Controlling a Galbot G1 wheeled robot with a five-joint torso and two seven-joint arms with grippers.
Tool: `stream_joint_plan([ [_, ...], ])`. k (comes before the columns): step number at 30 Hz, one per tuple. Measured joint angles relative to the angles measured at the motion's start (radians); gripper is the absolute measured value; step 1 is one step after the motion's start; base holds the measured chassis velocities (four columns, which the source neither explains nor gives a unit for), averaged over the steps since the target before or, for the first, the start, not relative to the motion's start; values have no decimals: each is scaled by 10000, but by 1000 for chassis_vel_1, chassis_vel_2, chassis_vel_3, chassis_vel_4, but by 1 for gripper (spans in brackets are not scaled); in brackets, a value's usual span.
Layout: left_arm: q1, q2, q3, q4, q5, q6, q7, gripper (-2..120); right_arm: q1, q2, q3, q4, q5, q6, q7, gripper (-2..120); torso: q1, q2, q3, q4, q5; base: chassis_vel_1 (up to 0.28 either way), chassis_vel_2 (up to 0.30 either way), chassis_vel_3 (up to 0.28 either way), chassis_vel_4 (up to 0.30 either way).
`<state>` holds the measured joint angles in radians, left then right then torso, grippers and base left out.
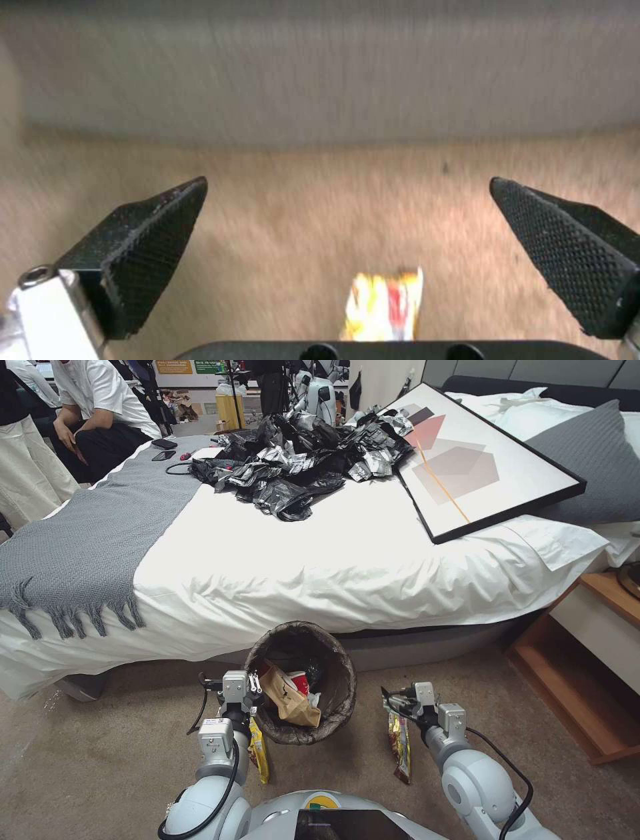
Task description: Pick up the trash bin, then pick up the garbage from the floor and place it into the trash bin.
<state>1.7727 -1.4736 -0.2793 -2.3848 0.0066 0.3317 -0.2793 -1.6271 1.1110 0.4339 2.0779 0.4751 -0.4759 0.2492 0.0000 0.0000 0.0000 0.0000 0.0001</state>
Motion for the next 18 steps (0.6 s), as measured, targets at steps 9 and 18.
stream_joint_plan([
  [9, 0, 0, 1, 0, 0, 5, 2, 2, 412, 11, -261, -1822, 41, -305, -250, 100, 0, 0, 0, 0, 0, 0, 0, 0, 0],
  [18, 0, 0, 0, 0, 0, 6, 2, 2, 984, 597, -540, -3462, -429, -135, -668, 100, 0, 0, 0, 0, -2, 0, 0, 0, 0],
])
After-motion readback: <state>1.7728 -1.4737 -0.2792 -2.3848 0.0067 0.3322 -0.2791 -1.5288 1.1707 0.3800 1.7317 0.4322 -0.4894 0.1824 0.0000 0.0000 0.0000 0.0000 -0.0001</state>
